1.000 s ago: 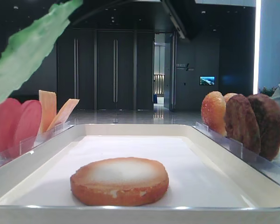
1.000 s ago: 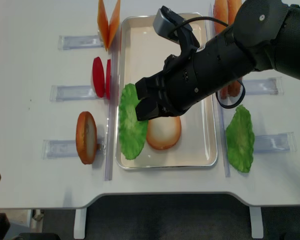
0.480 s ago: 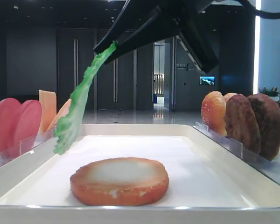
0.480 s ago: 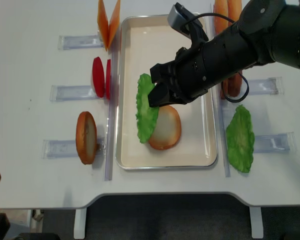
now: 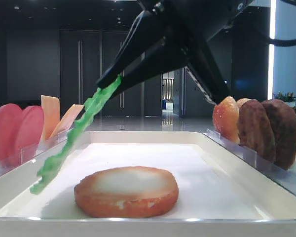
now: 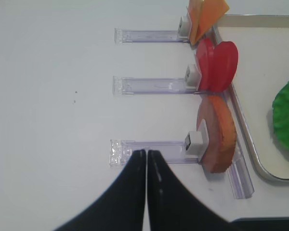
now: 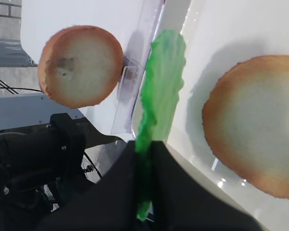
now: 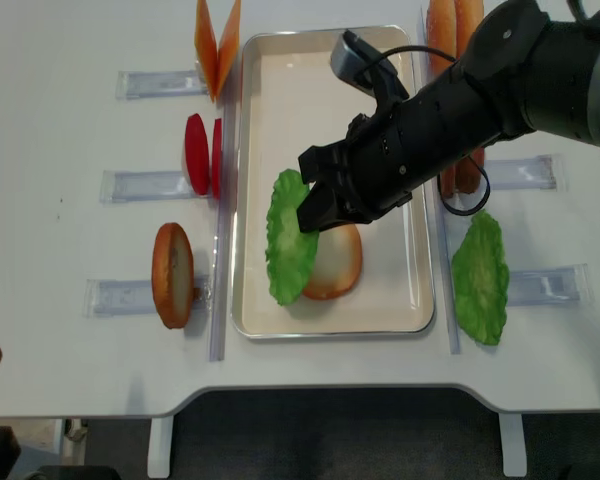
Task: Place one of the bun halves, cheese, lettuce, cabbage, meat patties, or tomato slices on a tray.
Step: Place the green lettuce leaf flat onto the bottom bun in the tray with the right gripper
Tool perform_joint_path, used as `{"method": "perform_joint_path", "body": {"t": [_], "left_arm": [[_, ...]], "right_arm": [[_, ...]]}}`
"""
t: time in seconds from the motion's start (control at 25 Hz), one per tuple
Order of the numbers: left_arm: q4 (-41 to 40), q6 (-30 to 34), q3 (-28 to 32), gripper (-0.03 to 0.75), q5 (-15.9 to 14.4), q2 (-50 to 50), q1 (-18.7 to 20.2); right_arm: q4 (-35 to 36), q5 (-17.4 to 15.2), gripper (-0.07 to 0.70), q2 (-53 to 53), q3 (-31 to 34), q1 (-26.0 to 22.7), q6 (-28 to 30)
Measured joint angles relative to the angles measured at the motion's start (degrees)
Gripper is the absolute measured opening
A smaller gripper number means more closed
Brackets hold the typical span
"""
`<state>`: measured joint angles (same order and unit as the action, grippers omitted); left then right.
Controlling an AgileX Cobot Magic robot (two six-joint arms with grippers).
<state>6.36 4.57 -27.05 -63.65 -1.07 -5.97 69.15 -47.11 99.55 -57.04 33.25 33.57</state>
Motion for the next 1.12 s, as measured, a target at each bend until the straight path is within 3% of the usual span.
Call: {"method": "perform_joint_path", "body": {"t": [0.28, 0.76, 1.12], "left_arm": [[0.0, 0.0, 0.0, 0.0, 0.0, 0.0, 0.0], [0.0, 0.0, 0.0, 0.0, 0.0, 0.0, 0.0], [0.0, 0.0, 0.0, 0.0, 0.0, 0.0, 0.0]], "right_arm": [[-0.4, -0.05, 0.04, 1.1, 0.0, 0.0, 1.08], [-12.63, 3.6, 0.04, 1.12, 0.0, 0.0, -5.4], [-14.57, 4.5, 0.04, 1.12, 0.0, 0.0, -6.26]]}}
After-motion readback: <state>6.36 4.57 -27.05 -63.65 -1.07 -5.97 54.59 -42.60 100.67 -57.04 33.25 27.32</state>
